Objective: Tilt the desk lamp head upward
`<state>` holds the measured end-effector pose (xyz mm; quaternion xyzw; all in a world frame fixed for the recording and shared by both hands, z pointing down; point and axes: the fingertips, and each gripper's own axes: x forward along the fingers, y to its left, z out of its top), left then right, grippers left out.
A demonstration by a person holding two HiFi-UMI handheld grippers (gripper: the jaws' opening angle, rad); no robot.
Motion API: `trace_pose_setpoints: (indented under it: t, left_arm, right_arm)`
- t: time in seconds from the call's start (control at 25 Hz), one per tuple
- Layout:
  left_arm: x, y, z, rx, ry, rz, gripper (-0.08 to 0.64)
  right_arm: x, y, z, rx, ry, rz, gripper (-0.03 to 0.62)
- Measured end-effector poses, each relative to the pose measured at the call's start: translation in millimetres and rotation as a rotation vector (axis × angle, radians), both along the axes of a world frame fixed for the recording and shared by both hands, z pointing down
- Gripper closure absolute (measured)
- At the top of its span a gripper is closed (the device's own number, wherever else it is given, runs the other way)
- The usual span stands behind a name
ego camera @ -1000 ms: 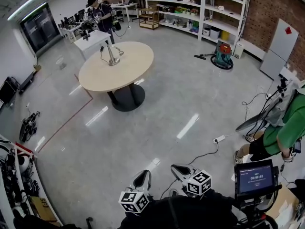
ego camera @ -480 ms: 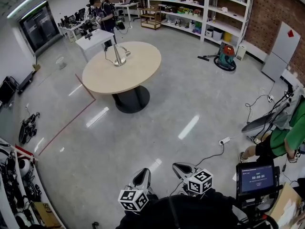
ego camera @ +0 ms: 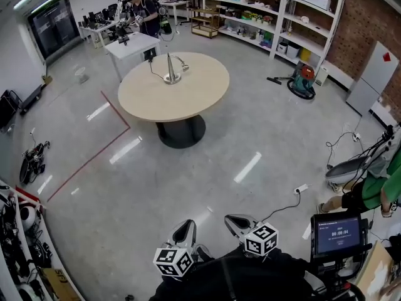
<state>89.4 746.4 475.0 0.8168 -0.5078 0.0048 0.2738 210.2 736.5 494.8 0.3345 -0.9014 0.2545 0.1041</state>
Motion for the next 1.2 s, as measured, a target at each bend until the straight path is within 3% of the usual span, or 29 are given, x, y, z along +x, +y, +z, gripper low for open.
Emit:
trace_pose_setpoints:
  t: [0.44,0.8,1.2]
  left_arm:
    - [-34,-23,13,-0.023,0.058,-0.003,0.531]
    - [-34,-84,10,-0.016,0.012,-0.084,0.531]
    - [41,-189,-1,0.009,-0.036,-0.132,0.531]
  right_arm:
    - [-33,-25,2,-0.017,0.046,0.004,0.586]
    - [-31,-98,2,0.010,0.004,-0.055,0.586]
    - [35,-218,-7,0.038,-0.042,-0.112,0.586]
